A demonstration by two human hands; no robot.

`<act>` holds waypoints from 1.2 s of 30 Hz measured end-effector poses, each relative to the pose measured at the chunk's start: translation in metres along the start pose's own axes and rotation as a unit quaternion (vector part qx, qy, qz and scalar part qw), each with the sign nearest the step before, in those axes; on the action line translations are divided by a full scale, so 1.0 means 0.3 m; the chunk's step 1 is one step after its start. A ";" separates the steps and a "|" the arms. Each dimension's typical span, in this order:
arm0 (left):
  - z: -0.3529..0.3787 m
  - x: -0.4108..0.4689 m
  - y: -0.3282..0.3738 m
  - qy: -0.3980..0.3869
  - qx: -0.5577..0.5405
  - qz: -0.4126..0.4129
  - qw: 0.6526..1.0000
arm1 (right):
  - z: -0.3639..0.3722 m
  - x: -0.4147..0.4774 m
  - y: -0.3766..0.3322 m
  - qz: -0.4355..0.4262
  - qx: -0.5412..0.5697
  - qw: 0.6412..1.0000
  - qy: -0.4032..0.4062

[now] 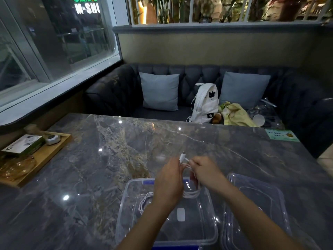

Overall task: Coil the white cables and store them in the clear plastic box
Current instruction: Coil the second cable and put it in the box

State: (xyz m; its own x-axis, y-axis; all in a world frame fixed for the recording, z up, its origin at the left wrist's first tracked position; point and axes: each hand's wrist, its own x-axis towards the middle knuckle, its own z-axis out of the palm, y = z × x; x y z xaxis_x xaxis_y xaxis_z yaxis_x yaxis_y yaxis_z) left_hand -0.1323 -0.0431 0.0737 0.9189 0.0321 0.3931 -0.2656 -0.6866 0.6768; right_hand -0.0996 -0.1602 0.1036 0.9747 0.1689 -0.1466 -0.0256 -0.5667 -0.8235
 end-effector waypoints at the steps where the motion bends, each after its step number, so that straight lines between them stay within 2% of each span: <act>1: -0.004 -0.003 -0.009 -0.012 0.029 0.032 0.999 | -0.015 -0.004 -0.002 0.013 0.034 0.999 -0.037; 2: -0.008 -0.004 -0.015 -0.023 0.040 0.059 0.997 | -0.029 -0.011 -0.002 0.027 0.065 0.995 -0.070; 5: -0.025 0.002 -0.021 -0.068 -0.035 0.071 0.995 | -0.056 -0.028 0.003 0.052 0.125 0.983 -0.126; 8: -0.035 0.010 -0.027 -0.091 -0.077 0.026 0.993 | -0.066 -0.035 0.003 0.061 0.168 0.972 -0.154; 10: -0.042 0.010 -0.022 -0.077 -0.085 -0.004 0.993 | -0.064 -0.039 0.002 0.055 0.170 0.971 -0.156; 12: -0.043 0.014 -0.022 -0.052 -0.097 -0.028 0.994 | -0.050 -0.041 0.005 0.035 0.168 0.977 -0.123; 15: -0.050 0.023 -0.019 -0.020 -0.153 -0.077 0.985 | -0.035 -0.045 0.014 -0.060 0.098 0.993 -0.034; 18: -0.059 0.027 -0.017 -0.032 -0.192 -0.107 0.975 | -0.031 -0.048 0.017 -0.154 -0.036 0.986 -0.054; 21: -0.065 0.028 -0.017 -0.048 -0.228 -0.131 0.964 | -0.025 -0.043 0.016 -0.195 -0.095 0.976 -0.022; 24: -0.073 0.035 -0.016 -0.066 -0.299 -0.202 0.930 | -0.013 -0.047 0.036 -0.233 -0.124 0.965 0.002; 28: -0.079 0.038 -0.026 -0.106 -0.426 -0.323 0.838 | -0.005 -0.068 0.037 -0.323 -0.187 0.927 0.033; 33: -0.088 0.024 -0.024 -0.152 -0.460 -0.368 0.794 | -0.005 -0.078 0.015 -0.415 -0.268 0.869 0.013; 36: -0.102 0.021 -0.009 -0.199 -0.510 -0.361 0.755 | -0.003 -0.088 0.008 -0.428 -0.253 0.867 0.033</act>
State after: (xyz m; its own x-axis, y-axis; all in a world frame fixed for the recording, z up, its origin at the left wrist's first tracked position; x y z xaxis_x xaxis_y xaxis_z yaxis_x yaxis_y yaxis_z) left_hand -0.1347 -0.0188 0.0933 0.8926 -0.2300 -0.3877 0.4463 0.3289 0.8323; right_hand -0.1253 -0.1668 0.1061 0.6005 0.6643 0.4451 0.7972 -0.5411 -0.2679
